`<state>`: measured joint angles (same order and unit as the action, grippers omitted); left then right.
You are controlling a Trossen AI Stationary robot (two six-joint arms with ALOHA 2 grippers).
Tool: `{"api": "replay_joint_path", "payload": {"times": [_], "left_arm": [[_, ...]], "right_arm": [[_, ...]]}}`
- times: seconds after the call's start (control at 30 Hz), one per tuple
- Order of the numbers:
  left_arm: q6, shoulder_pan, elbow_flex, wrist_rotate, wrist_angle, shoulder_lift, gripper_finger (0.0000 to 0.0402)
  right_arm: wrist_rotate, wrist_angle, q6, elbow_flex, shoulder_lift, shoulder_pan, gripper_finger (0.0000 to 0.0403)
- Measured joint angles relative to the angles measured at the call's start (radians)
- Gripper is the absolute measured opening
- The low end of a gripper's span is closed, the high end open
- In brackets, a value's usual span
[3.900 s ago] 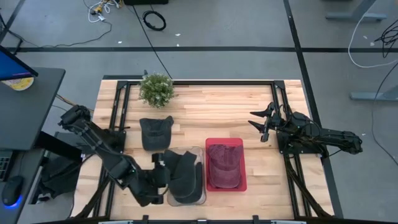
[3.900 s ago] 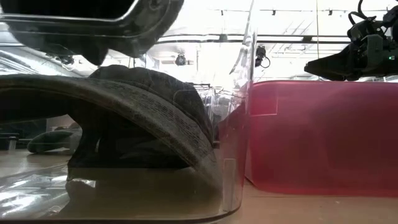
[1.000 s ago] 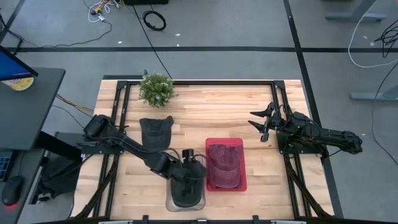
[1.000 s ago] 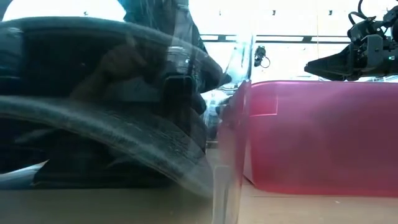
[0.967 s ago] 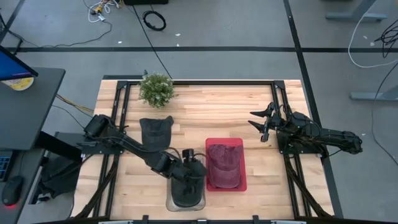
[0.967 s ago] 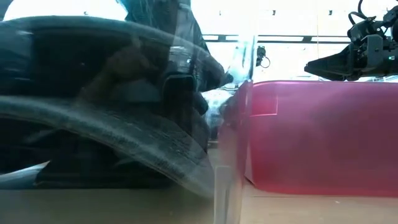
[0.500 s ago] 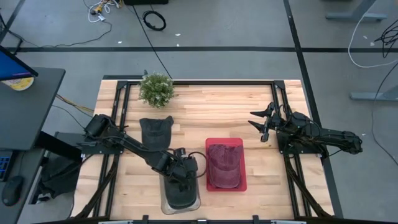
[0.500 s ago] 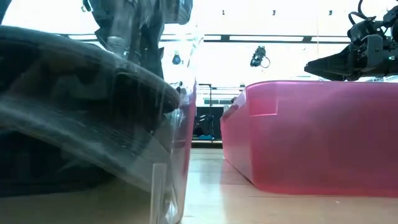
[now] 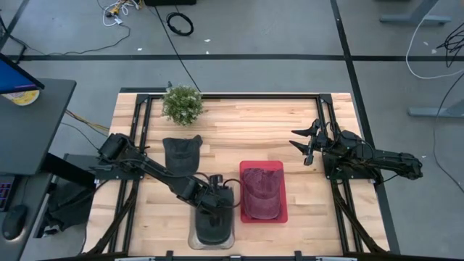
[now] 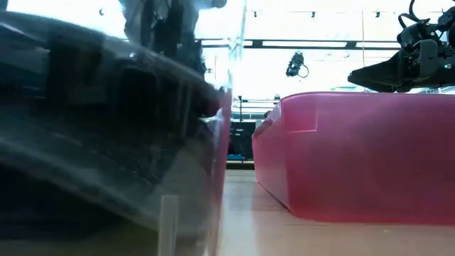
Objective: Pick & Place hat
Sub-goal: Put the black cap into the transparent bin
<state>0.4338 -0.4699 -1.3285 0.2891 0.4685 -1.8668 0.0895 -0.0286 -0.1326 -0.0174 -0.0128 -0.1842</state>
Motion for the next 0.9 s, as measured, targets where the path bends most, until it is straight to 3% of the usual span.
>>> {"api": "replay_joint_path", "payload": {"times": [0.27,0.6,0.77,0.9], "left_arm": [[-0.074,0.001,0.000,0.025,-0.048,0.001,0.0167],[-0.079,-0.005,0.000,-0.009,0.054,0.081,0.0167],[-0.066,-0.025,0.000,0.063,0.146,0.167,0.0167],[0.009,-0.076,-0.001,0.189,0.329,0.227,0.0167]], "right_arm": [[0.000,0.000,0.000,0.000,0.000,0.000,0.0199],[0.000,0.000,0.000,0.000,0.000,0.000,0.0199],[0.000,0.000,0.000,0.000,0.000,0.000,0.0199],[0.000,0.000,0.000,0.000,0.000,0.000,0.0199]]}}
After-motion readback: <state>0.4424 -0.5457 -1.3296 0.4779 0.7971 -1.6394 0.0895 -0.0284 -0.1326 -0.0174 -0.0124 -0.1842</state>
